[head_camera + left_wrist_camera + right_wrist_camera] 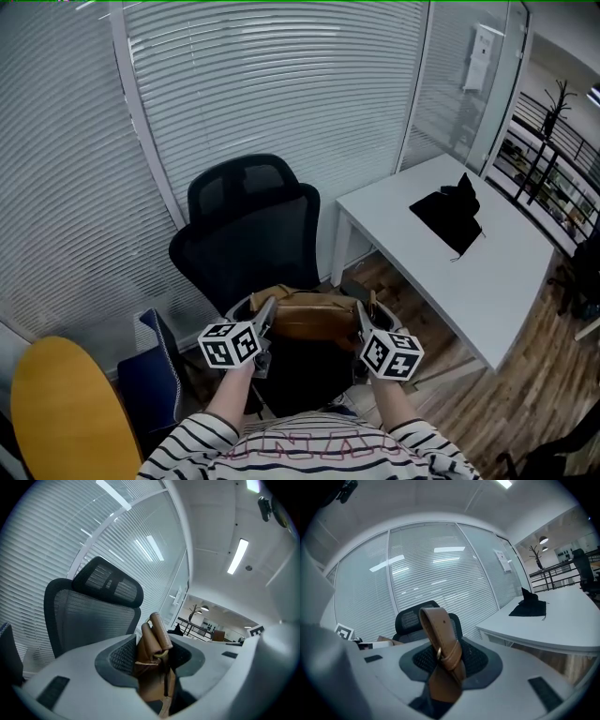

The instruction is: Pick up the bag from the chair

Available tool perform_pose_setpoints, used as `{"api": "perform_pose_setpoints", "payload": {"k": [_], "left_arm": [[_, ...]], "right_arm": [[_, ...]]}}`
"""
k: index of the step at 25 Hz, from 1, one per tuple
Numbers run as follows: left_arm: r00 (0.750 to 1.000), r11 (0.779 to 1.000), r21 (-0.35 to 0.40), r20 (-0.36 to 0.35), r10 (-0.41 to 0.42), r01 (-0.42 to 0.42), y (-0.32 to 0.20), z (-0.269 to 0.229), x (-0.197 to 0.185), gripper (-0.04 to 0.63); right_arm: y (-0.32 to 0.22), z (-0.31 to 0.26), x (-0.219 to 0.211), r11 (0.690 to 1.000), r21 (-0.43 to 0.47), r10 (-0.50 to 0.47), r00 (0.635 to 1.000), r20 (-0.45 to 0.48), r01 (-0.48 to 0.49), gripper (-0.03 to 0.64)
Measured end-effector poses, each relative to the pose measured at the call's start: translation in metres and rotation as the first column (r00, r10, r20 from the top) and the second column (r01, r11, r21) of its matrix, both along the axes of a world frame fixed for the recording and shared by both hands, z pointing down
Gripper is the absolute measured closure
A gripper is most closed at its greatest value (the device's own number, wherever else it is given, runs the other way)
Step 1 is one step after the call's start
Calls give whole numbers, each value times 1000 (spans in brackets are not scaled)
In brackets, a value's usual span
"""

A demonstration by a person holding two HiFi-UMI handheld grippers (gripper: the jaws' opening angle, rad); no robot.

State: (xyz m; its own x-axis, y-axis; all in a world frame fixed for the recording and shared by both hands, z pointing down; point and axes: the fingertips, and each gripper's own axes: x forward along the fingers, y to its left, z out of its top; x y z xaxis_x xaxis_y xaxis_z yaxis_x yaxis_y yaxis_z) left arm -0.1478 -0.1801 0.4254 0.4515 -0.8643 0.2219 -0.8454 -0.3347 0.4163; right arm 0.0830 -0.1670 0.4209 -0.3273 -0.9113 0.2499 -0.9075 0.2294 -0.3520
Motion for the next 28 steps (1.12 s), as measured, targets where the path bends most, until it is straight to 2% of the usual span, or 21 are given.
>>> {"api": "perform_pose_setpoints", "payload": {"k": [28], "left_arm": [[1000, 999, -53, 14, -9, 10, -12, 23, 20, 405]], "right_arm": [[-17, 23, 20, 999, -50, -8, 1000, -12, 7, 476]]}}
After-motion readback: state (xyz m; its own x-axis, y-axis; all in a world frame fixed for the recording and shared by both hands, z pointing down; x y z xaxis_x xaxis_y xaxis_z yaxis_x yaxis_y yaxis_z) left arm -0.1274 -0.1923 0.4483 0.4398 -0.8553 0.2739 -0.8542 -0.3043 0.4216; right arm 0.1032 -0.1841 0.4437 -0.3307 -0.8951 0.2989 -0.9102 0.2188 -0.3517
